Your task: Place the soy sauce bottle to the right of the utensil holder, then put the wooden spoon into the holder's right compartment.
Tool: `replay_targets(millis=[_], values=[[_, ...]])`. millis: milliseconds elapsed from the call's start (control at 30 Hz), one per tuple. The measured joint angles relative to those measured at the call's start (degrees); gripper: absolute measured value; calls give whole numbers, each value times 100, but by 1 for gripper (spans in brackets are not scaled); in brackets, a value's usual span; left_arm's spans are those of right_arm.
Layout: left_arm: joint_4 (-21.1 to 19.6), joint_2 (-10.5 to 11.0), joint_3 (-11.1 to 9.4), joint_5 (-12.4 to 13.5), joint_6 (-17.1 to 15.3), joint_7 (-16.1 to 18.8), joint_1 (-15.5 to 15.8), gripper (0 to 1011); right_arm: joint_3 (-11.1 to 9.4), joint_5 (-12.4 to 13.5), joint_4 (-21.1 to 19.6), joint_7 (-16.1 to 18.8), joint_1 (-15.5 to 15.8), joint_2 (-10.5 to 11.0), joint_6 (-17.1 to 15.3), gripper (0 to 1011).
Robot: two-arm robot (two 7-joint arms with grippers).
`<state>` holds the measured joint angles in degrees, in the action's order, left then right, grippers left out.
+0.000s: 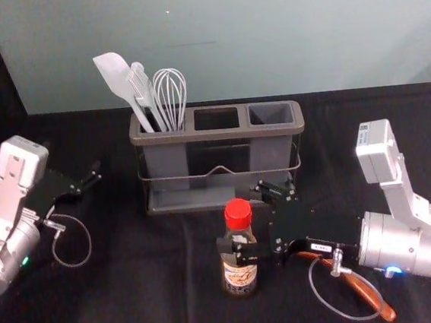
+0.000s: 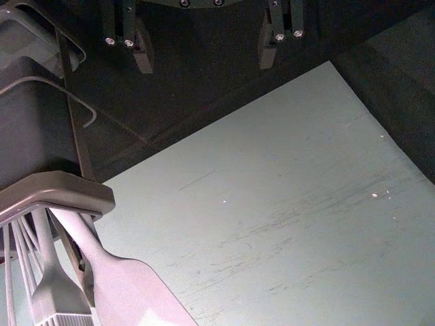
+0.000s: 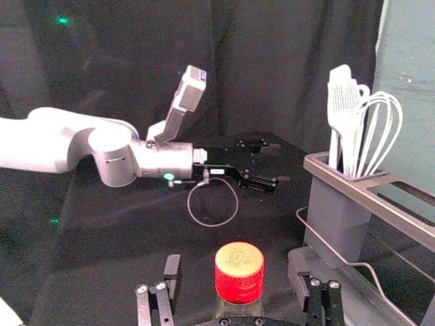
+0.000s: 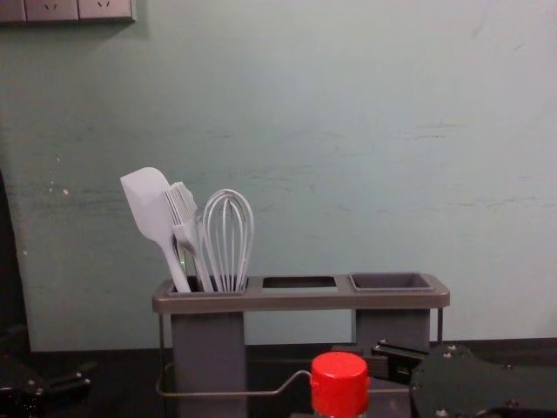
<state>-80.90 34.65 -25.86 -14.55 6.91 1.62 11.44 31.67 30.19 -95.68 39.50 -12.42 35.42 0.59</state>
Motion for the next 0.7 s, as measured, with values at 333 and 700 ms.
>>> replay_targets(millis=[333, 700], values=[[0, 0, 0, 0, 0, 0, 0, 1005, -12, 7, -14, -2, 10, 11, 3, 869], [0, 0, 0, 0, 0, 0, 0, 1005, -18, 11, -22, -5, 17, 16, 3, 539]])
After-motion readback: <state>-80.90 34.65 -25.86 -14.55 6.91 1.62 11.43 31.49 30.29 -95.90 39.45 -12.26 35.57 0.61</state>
